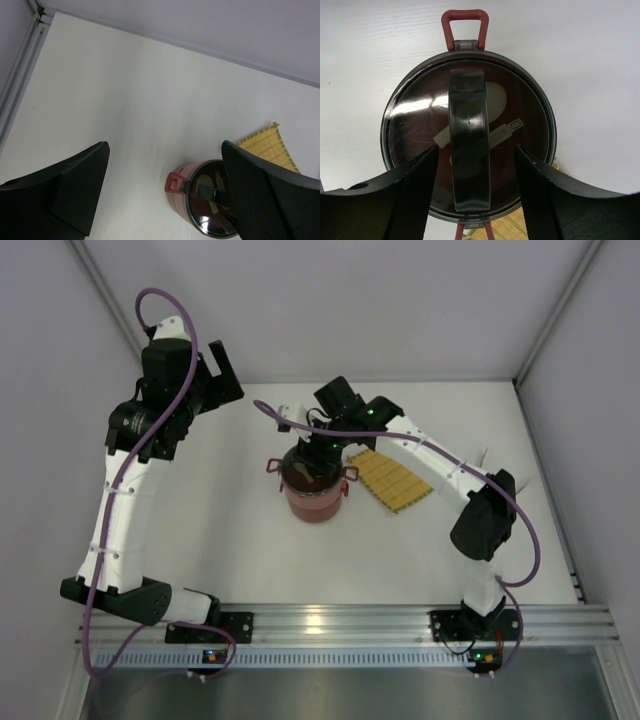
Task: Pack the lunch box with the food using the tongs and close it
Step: Close the box lid on the packing box.
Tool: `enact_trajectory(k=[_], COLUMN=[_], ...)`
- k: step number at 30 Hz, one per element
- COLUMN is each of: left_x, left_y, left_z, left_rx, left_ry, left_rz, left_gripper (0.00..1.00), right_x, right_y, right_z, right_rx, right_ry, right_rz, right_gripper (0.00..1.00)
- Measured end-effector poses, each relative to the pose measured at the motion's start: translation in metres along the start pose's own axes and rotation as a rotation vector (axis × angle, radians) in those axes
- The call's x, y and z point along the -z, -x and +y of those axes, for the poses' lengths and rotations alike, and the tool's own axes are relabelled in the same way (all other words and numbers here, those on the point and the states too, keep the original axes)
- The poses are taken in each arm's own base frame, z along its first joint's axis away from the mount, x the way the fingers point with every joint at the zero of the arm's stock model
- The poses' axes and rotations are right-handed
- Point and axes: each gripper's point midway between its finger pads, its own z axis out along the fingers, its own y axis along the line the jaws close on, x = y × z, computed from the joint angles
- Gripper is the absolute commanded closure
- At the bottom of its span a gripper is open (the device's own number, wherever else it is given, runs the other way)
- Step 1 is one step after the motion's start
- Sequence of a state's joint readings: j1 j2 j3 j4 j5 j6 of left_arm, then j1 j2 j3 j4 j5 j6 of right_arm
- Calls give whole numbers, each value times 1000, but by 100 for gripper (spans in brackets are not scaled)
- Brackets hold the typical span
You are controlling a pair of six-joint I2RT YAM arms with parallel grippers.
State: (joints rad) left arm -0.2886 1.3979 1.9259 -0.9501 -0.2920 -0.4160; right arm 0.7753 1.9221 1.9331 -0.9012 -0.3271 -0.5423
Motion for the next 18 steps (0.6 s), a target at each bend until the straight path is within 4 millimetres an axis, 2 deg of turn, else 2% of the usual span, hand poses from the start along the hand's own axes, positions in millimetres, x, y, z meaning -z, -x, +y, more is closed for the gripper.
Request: enact_trajectory(k=[18], left_x=[0], left_y=[-1], left_z=[-1], left_rx=[1], left_ry=[-7], left_rz=[3], left_gripper=[2], right_x=[0], right_y=[1], right_z=[-2], right_rx=[-3], right_ry=[-9], right_rz=[-2], right_gripper=[33])
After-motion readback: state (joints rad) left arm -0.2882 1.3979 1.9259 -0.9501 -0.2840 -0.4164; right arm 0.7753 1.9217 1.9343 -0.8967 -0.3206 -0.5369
